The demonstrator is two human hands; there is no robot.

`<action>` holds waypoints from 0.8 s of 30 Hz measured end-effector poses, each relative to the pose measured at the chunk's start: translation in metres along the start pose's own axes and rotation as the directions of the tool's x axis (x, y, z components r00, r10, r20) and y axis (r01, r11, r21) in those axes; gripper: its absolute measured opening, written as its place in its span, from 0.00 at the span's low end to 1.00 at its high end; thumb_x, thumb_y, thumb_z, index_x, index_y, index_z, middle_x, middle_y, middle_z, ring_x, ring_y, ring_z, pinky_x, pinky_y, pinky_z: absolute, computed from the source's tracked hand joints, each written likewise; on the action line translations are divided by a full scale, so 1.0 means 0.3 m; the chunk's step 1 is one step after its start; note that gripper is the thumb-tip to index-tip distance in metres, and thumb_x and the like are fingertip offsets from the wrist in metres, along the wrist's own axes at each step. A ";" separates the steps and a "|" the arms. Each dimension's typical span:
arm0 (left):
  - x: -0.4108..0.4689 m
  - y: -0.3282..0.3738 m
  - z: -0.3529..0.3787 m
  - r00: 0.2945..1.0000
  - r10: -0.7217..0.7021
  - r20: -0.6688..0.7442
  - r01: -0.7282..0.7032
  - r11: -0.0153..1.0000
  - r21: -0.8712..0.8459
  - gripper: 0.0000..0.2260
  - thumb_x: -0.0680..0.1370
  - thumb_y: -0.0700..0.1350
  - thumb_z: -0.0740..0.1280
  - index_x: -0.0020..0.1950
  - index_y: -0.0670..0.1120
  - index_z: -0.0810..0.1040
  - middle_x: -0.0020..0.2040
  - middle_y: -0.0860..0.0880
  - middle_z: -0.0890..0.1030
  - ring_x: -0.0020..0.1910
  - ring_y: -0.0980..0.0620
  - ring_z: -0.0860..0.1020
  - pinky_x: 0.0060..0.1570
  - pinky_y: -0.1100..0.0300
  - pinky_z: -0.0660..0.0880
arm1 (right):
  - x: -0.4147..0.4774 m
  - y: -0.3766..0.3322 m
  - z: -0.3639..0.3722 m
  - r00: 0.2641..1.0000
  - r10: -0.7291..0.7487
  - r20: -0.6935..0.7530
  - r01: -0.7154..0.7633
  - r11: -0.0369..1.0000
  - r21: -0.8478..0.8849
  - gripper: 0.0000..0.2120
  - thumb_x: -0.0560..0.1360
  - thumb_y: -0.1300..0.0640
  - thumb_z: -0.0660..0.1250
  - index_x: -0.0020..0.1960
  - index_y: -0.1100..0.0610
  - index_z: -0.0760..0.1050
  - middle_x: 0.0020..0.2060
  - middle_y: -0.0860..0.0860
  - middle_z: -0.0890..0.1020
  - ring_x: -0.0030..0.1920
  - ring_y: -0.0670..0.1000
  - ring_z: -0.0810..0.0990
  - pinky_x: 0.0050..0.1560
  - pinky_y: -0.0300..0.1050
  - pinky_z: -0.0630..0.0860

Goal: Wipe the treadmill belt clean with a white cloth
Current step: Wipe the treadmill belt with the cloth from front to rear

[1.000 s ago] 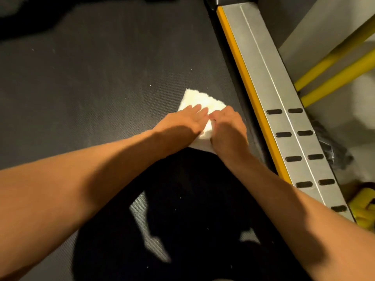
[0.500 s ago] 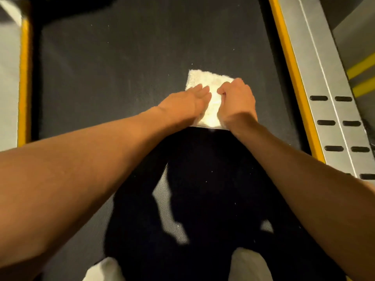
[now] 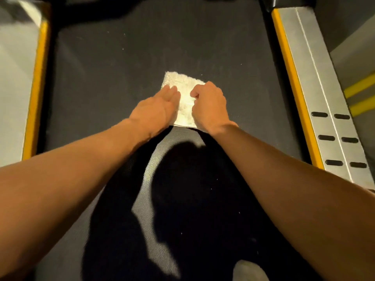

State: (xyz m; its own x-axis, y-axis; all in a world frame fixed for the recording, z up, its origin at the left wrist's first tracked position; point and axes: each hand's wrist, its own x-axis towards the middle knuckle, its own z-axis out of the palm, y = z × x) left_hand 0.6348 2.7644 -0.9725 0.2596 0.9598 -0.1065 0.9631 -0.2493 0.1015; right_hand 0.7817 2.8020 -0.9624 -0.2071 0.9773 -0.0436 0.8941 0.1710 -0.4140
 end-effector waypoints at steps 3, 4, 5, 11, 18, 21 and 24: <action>-0.094 -0.034 0.028 0.998 0.029 0.062 -0.032 0.998 0.058 0.22 0.82 0.42 0.55 0.75 0.42 0.56 0.77 0.45 0.55 0.76 0.46 0.56 0.63 0.49 0.69 | -0.087 -0.058 0.067 0.994 -0.078 0.078 0.080 0.997 -0.015 0.15 0.76 0.66 0.60 0.61 0.58 0.75 0.59 0.57 0.74 0.58 0.57 0.73 0.54 0.46 0.70; -0.119 -0.047 0.037 0.996 0.050 0.077 -0.055 0.997 0.062 0.23 0.82 0.41 0.55 0.77 0.41 0.54 0.78 0.46 0.52 0.77 0.46 0.53 0.65 0.50 0.68 | -0.106 -0.058 0.072 0.991 -0.101 0.083 0.102 0.995 -0.011 0.15 0.76 0.65 0.60 0.61 0.58 0.76 0.59 0.56 0.74 0.58 0.58 0.74 0.54 0.46 0.71; -0.132 -0.064 0.039 0.992 0.071 0.100 -0.076 0.996 0.047 0.25 0.82 0.40 0.54 0.78 0.42 0.51 0.79 0.46 0.50 0.78 0.47 0.50 0.69 0.50 0.66 | -0.100 -0.056 0.070 0.992 -0.102 0.077 0.103 0.995 -0.007 0.15 0.76 0.65 0.60 0.60 0.57 0.77 0.58 0.56 0.75 0.57 0.58 0.75 0.55 0.48 0.72; -0.075 -0.102 -0.030 0.987 -0.016 0.161 0.007 0.998 0.055 0.27 0.81 0.39 0.54 0.78 0.41 0.47 0.79 0.44 0.47 0.78 0.46 0.48 0.71 0.50 0.60 | -0.004 -0.117 0.033 0.997 -0.074 -0.004 0.074 0.997 0.008 0.13 0.73 0.70 0.60 0.52 0.62 0.80 0.51 0.57 0.79 0.51 0.60 0.79 0.52 0.54 0.76; -0.212 -0.144 0.042 0.994 0.028 0.103 -0.033 0.998 0.046 0.24 0.83 0.45 0.51 0.78 0.42 0.50 0.79 0.46 0.51 0.78 0.48 0.49 0.73 0.51 0.58 | -0.112 -0.142 0.089 0.978 -0.186 0.093 0.195 0.976 -0.099 0.13 0.76 0.65 0.61 0.59 0.59 0.77 0.58 0.57 0.75 0.57 0.59 0.75 0.55 0.49 0.72; -0.212 -0.185 0.018 0.992 -0.089 0.088 0.085 0.995 0.054 0.23 0.82 0.46 0.48 0.77 0.43 0.52 0.79 0.46 0.52 0.78 0.48 0.52 0.74 0.51 0.58 | -0.019 -0.199 0.075 0.985 -0.156 0.074 0.163 0.983 -0.089 0.11 0.74 0.68 0.60 0.51 0.60 0.78 0.51 0.56 0.78 0.52 0.60 0.78 0.49 0.50 0.76; -0.221 -0.186 -0.014 0.979 -0.137 0.151 0.124 0.988 0.087 0.24 0.83 0.46 0.48 0.78 0.41 0.50 0.79 0.44 0.51 0.78 0.45 0.51 0.73 0.52 0.55 | -0.028 -0.272 0.099 0.982 -0.153 0.113 0.162 0.984 -0.079 0.09 0.71 0.70 0.58 0.44 0.58 0.73 0.44 0.56 0.75 0.47 0.61 0.76 0.44 0.49 0.73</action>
State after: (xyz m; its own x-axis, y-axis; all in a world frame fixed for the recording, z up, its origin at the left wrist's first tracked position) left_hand 0.5637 2.7152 -0.9670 0.1334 0.9542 -0.2679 0.9904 -0.1383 0.0007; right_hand 0.6986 2.7761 -0.9552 -0.3848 0.9193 -0.0823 0.8771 0.3364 -0.3427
